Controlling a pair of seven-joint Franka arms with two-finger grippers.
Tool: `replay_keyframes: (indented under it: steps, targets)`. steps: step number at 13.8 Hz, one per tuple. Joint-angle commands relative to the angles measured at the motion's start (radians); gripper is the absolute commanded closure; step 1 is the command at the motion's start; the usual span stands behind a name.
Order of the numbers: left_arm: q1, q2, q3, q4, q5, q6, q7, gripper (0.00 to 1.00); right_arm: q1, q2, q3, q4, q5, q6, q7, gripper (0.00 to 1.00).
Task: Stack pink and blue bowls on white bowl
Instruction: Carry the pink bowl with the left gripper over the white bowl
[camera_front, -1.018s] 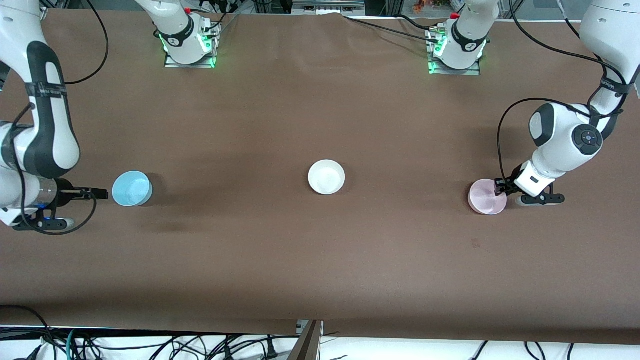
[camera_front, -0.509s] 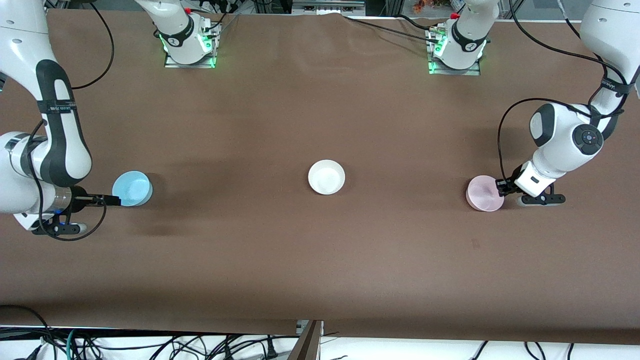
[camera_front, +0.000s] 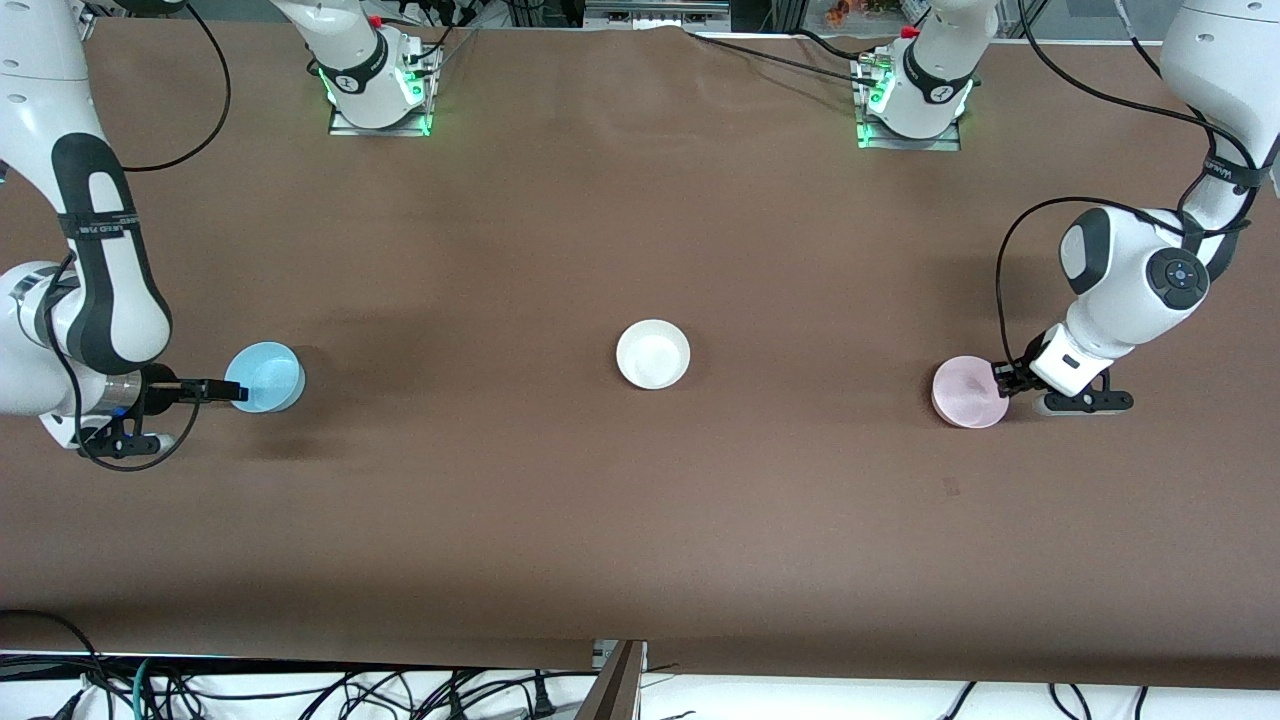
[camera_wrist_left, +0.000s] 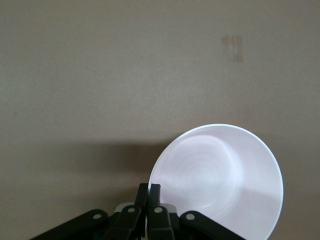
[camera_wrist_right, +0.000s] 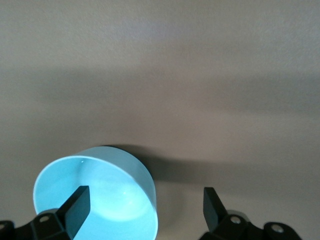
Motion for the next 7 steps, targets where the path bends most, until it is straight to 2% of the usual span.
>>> replay_keyframes:
  steps: [1, 4, 5, 7]
  targets:
    - [-0.006, -0.013, -0.049, 0.026, 0.03, -0.009, -0.115, 1.0, -0.024, -0.003, 0.012, -0.024, 0.041, 0.013, -0.052, 0.0]
    - [-0.006, -0.014, -0.115, 0.041, 0.03, -0.012, -0.227, 1.0, -0.024, -0.003, 0.012, -0.031, 0.041, 0.004, -0.054, 0.0]
    - [-0.006, -0.014, -0.143, 0.041, 0.03, -0.012, -0.273, 1.0, -0.024, -0.003, 0.012, -0.033, 0.041, 0.002, -0.054, 0.03]
    - [-0.008, -0.019, -0.197, 0.041, 0.03, -0.013, -0.37, 1.0, -0.021, -0.004, 0.012, -0.037, 0.041, -0.001, -0.083, 0.22]
